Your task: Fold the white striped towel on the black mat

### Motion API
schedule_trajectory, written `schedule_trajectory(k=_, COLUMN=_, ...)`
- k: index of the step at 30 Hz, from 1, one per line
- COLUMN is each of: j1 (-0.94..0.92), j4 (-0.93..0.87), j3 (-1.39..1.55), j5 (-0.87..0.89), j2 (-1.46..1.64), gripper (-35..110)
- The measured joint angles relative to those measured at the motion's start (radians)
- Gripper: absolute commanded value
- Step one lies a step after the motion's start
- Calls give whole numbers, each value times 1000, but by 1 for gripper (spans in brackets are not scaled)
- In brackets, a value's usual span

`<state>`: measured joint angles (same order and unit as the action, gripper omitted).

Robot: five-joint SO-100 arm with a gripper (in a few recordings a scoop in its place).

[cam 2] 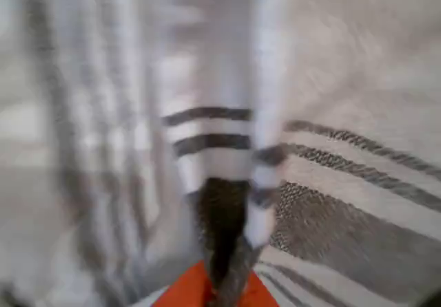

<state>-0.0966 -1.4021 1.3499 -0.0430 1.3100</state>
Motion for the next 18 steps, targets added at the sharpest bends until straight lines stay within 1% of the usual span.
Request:
schedule_trajectory(k=4, j1=-5, j4=-81, j3=20, j5=-166, j2=189, gripper=0)
schedule_trajectory(k=9, j1=-57, j4=-170, j3=104, j5=-360, j2=410, gripper=0)
schedule_trajectory(k=14, j1=-158, j4=-227, j3=170, j5=-629, j2=586, gripper=0)
schedule_trajectory(k=18, j1=-287, j4=-253, j3=222, j5=-856, j2=686, gripper=0)
